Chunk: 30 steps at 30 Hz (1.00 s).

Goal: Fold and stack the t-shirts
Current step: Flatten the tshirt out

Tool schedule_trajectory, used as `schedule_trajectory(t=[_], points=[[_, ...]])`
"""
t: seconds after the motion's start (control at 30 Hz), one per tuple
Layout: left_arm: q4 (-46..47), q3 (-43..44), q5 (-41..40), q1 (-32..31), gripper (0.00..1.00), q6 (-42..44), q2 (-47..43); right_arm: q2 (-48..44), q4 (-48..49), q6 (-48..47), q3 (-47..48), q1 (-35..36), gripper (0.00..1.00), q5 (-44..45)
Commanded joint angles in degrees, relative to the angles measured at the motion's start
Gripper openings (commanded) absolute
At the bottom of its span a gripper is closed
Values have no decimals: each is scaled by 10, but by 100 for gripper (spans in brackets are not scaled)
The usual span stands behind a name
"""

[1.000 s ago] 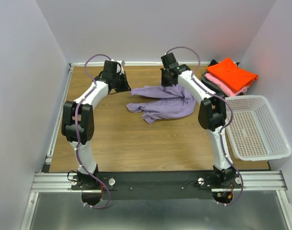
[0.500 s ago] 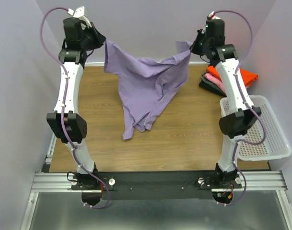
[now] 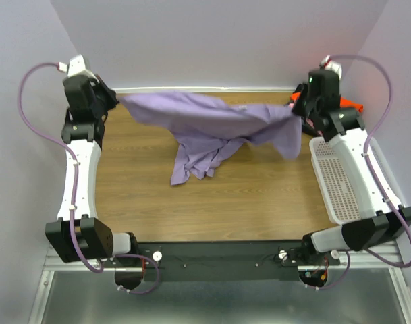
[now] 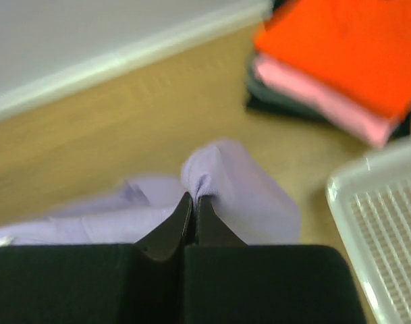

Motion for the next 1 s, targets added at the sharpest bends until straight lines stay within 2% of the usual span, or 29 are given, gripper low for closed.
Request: schedule_trajectory(t=[0.0,0.03,0.13,0.23,0.33,0.47,0.63,0.7,0.77,0.8,0.83,0.87,0.9,0.97], points=[[29,-107,35,5,0,-12,-18,-39,-27,89,-176,-3,1,17],[36,-124,55,1,0,-14,-19,-46,-27,105,-224,-3,2,5],[39,-155,66,-8,0,-7,-34,-61,-27,143,-253,-2,2,-23],[39,-140,38,-8,0,4,-48,-72,-26,133,-233,-2,2,-25],[35,-66,9,-8,0,12,-43,-67,-27,85,-159,-2,2,-42],[51,-4,13,-9,0,7,-31,-50,-27,51,-115,-2,1,-68],[51,-19,36,-11,0,-4,-13,-20,-30,92,-140,-2,3,-18],[51,-61,37,-17,0,-3,-18,1,-32,108,-147,-2,10,-28],[44,-105,31,-30,0,-1,-29,12,-32,113,-154,-3,26,-43],[42,-121,30,-35,3,0,-35,25,-32,103,-156,-2,44,-59],[39,-135,26,-41,11,0,-37,33,-33,94,-157,-3,48,-68],[32,-149,26,-53,28,0,-39,42,-33,84,-155,-2,52,-77],[29,-173,26,-62,36,-1,-38,57,-34,65,-153,-2,59,-95],[22,-202,24,-94,50,-4,-36,86,-32,30,-137,1,65,-145]])
